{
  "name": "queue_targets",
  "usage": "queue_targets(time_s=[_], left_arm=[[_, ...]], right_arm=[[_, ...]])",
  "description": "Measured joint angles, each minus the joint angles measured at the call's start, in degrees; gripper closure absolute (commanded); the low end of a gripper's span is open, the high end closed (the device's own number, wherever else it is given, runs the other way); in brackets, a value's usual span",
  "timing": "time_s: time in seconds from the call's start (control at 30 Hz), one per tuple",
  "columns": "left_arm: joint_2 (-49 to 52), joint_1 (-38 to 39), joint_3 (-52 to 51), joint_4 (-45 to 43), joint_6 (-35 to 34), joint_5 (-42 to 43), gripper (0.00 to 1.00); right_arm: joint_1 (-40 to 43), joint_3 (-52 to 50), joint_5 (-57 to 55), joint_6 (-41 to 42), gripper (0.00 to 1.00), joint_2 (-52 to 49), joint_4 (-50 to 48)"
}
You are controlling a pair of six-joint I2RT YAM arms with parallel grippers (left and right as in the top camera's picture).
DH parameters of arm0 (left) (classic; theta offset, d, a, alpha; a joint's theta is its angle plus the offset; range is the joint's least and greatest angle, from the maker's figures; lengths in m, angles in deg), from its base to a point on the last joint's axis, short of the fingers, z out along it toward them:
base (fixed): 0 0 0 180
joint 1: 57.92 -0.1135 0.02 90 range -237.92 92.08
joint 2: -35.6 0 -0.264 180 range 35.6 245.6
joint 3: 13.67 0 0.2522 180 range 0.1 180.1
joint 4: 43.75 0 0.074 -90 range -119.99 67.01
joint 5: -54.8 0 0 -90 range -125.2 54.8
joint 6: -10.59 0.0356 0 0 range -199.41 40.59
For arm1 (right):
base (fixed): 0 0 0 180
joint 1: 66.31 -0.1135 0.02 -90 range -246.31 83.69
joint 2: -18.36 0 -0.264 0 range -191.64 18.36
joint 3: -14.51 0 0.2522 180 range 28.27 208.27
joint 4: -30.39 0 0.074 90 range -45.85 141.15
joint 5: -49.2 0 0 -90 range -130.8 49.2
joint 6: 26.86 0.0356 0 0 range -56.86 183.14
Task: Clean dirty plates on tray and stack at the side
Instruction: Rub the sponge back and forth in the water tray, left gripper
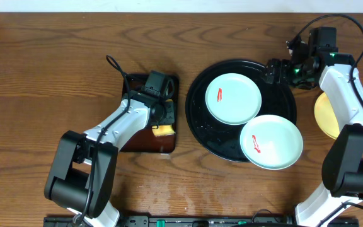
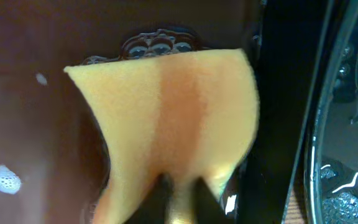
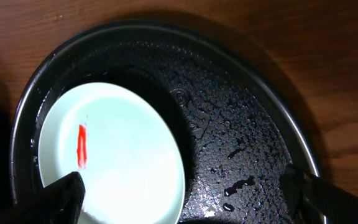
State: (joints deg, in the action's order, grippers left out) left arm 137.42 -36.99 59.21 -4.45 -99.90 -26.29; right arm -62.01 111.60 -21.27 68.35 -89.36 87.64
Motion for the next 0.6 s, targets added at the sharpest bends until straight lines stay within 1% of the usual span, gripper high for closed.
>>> queue_targets(time_s=[0.23,0.33,0.5,0.53,0.57,0.6], left_arm=[[-1.77,0.11,0.0,0.46,0.63,-0.28,0.93],[-5.4,-0.44,0.0,0.98,0.57,-0.31,0.93],[-13.57,-3.32,0.0,1.77,-1.44,-0.28,0.93],[-14.49,-4.0,0.0,2.01,-1.75,-0.2,0.89],[-14.97,-4.57,0.0,2.43,-1.79,0.17,0.74],[-15.04,-4.9,0.0,2.73,-1.6,0.48,0.55]], right_arm=[[0.0,0.0,0.0,0.0,0.01,0.0,0.0],[0.0,0.0,0.0,0.0,0.01,0.0,0.0],[0.0,0.0,0.0,0.0,0.01,0.0,0.0],[0.0,0.0,0.0,0.0,0.01,0.0,0.0],[0.0,0.0,0.0,0.0,0.01,0.0,0.0],[0.0,0.0,0.0,0.0,0.01,0.0,0.0]])
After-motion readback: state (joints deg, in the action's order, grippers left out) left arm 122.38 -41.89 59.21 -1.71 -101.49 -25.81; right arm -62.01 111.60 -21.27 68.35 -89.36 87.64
